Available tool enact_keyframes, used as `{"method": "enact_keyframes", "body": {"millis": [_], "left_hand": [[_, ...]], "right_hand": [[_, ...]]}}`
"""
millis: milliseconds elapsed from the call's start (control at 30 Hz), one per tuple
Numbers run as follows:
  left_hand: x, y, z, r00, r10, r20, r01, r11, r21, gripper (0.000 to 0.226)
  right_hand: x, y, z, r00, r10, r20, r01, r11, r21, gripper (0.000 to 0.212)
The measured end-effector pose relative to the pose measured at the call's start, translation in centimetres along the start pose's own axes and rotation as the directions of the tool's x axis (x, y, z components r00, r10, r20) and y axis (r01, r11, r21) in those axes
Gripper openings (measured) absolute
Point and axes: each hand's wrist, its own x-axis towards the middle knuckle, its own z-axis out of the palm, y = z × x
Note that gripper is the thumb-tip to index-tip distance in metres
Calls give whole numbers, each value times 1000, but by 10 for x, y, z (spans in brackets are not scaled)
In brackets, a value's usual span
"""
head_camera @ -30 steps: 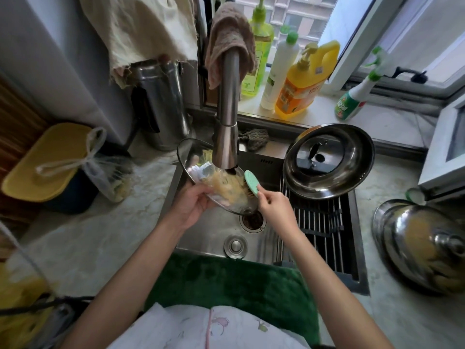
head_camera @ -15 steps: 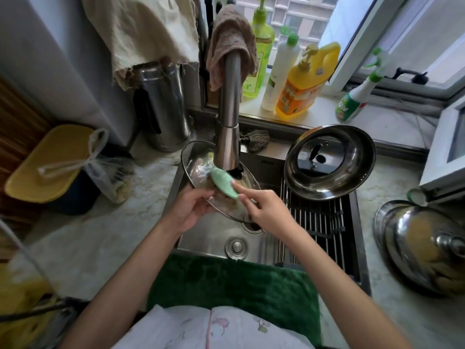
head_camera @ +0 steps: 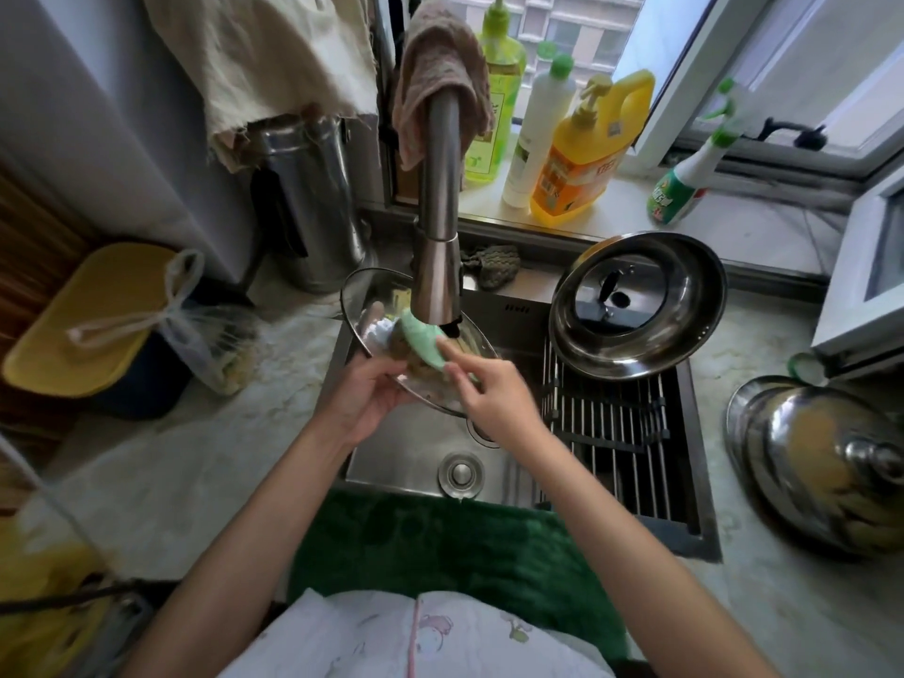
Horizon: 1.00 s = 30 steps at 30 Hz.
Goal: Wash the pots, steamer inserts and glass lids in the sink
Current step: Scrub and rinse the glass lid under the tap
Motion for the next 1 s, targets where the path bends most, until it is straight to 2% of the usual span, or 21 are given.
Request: {"method": "enact_keyframes", "body": {"millis": [33, 100, 167, 233, 267, 367, 433, 467, 567, 600, 700, 733, 800, 900, 933, 1000], "left_hand": [[-1, 1, 2, 1000, 13, 0, -13, 999, 35, 66], [-4, 2, 0, 1000, 17, 6, -18, 998, 64, 67], [-7, 5, -5, 999, 36, -18, -36, 999, -7, 66], [-5, 4, -5, 998, 50, -31, -52, 997, -61, 66], [-6, 3, -4, 998, 52, -19, -53, 997, -51, 63], [-5, 3, 4, 998, 50, -42, -49, 998, 37, 62], [-6, 4, 1, 996, 56, -62, -55, 998, 28, 65], [-6, 5, -3, 995, 54, -79, -54, 998, -9, 68], [-11, 8, -3, 997, 48, -68, -53, 996, -67, 74], [-11, 8, -1, 997, 47, -62, -51, 997, -63, 76], [-11, 8, 0, 998, 48, -51, -50, 998, -48, 79], [-12, 8, -1, 998, 41, -56, -44, 998, -47, 79], [-16, 9, -5, 998, 33, -60, -36, 998, -52, 81], [-20, 11, -17, 998, 45, -42, -47, 999, -28, 78], [-18, 12, -22, 998, 48, -46, -49, 999, -17, 79], [-17, 12, -31, 998, 48, -43, -49, 999, -24, 82]], "right_hand": [[-6, -5, 5, 999, -38, 24, 38, 999, 1, 38], [-19, 4, -2, 996, -51, 69, 53, 998, -30, 37], [-21, 24, -20, 997, 39, 67, -37, 998, -43, 35], [-9, 36, -27, 989, 149, -5, -149, 986, -78, 35], [-4, 31, -22, 987, 157, -19, -158, 984, -77, 35], [-10, 1, 4, 999, 10, 30, -10, 1000, 5, 35], [-25, 4, 3, 998, -29, 49, 30, 999, -19, 35], [-27, 15, -4, 999, 6, 36, -4, 999, -41, 34], [-13, 52, -19, 973, 227, -37, -228, 973, -34, 35], [-9, 51, -17, 968, 245, -55, -246, 969, -13, 35], [-14, 26, 0, 994, 106, 5, -105, 987, 124, 33], [-16, 23, 3, 996, 80, 26, -82, 989, 123, 33], [-10, 35, 0, 994, 113, 6, -113, 989, 92, 32], [6, 55, -10, 953, 296, -59, -294, 955, 38, 33], [4, 54, -9, 957, 288, -47, -286, 957, 45, 34], [-11, 37, -4, 985, 170, 14, -171, 982, 79, 34]]}}
